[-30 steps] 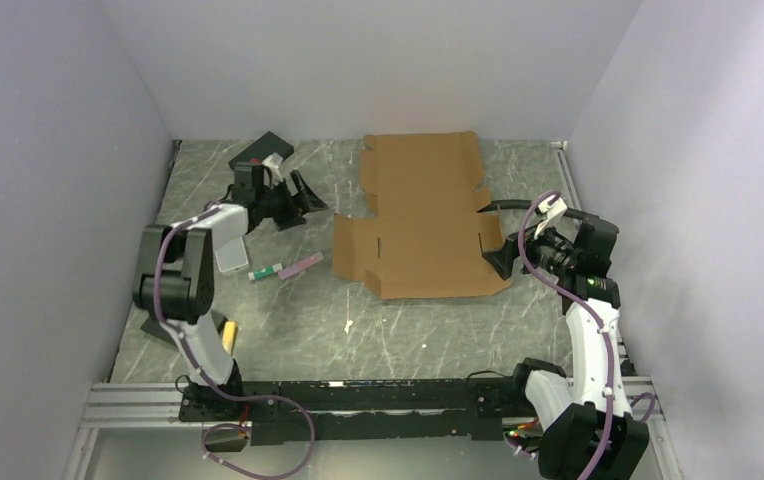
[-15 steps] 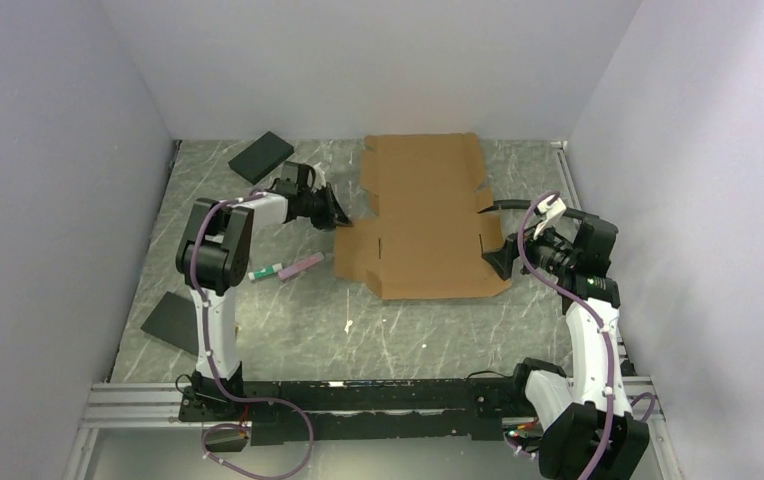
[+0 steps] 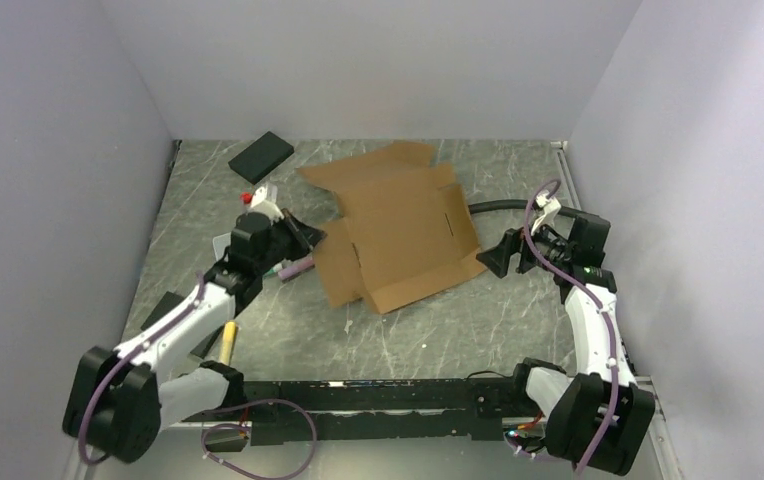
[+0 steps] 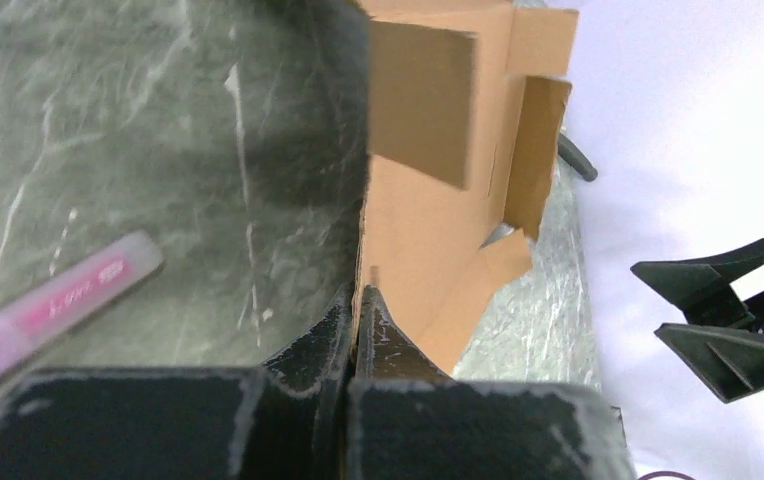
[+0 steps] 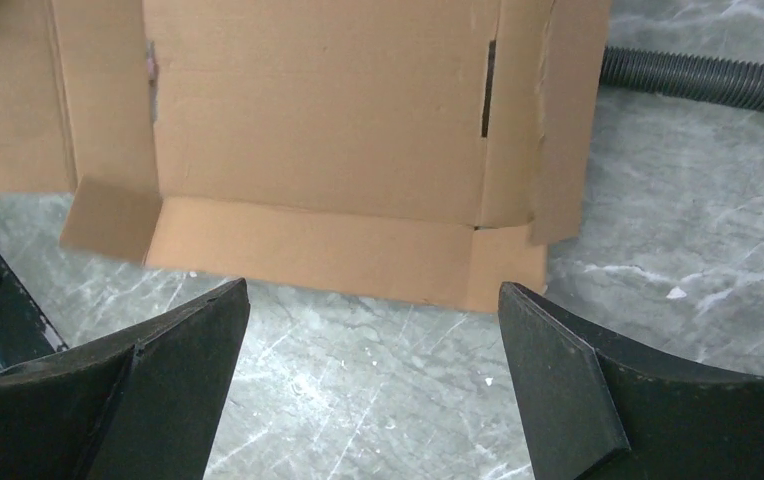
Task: Fold the paper box
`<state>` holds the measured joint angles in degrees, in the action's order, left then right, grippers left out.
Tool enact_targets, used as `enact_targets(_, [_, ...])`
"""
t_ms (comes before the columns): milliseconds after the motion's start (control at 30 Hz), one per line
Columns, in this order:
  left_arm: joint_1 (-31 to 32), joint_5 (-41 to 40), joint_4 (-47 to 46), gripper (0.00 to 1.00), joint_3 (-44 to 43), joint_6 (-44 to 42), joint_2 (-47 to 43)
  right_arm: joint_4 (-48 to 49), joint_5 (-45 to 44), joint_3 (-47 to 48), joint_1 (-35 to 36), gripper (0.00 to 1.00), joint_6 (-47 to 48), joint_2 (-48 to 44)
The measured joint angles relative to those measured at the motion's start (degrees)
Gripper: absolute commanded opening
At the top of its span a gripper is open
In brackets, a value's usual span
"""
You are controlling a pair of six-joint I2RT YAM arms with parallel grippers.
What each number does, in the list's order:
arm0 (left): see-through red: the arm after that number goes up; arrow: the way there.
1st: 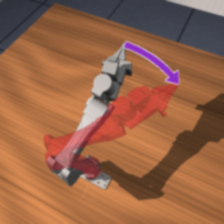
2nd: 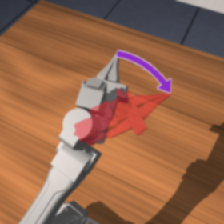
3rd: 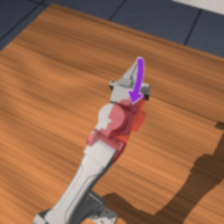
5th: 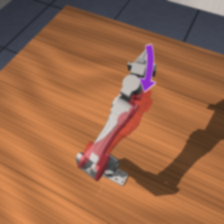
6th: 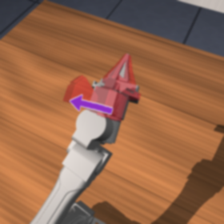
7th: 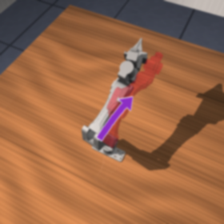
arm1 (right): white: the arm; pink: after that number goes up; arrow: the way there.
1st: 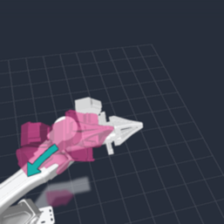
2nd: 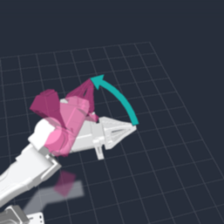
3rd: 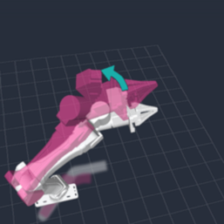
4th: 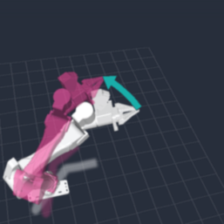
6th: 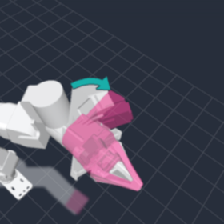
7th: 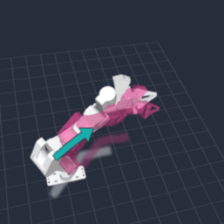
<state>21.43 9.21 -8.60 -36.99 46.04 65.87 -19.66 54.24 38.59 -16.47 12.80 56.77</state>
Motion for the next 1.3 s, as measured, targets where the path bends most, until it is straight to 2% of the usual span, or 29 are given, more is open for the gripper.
enact_targets(167, [3.8, -5.77, -0.52, 0.0, 11.3, 7.52, -9.11, 1.31, -1.62, 0.0, 0.52, 1.0, -2.36, 3.39])
enact_targets(300, [7.1, -7.85, 2.82, 0.0, 16.22, 11.87, -12.96, 1.77, -4.09, 0.0, 2.27, 1.0, -2.23, 4.98])
enact_targets(700, [16.39, -12.5, 8.07, 0.0, 17.33, 15.21, -17.27, 2.14, -16.72, 0.02, 10.99, 0.99, 4.76, 10.93])
enact_targets(900, [18.01, -13.77, 7.87, 0.0, 18.05, 16.02, -16.52, 2.19, -23.37, 0.02, 13.92, 0.91, 7.3, 14.01])
enact_targets(1033, [18.53, -13.84, 7.48, 0.0, 18.05, 16.17, -14.93, 2.67, -28.41, 0.33, 16.85, 0.78, 8.04, 16.24])
enact_targets(1100, [18.69, -13.79, 7.3, 0.0, 18.05, 16.17, -14.19, 3.39, -31.58, 0.79, 18.86, 0.67, 8.33, 17.57])
enact_targets(1133, [18.73, -13.79, 7.19, 0.0, 18.05, 16.17, -13.92, 3.8, -33.44, 1.05, 19.96, 0.59, 8.55, 18.27])
enact_targets(1233, [18.84, -13.77, 6.99, 0.0, 18.05, 16.13, -13.73, 5.2, -38.47, 2.25, 22.34, 0.24, 9.38, 20.87])
enact_targets(1300, [18.95, -13.77, 6.86, 0.0, 18.05, 16.11, -13.73, 5.92, -41.66, 3.48, 23.41, 0.1, 9.49, 23.08])
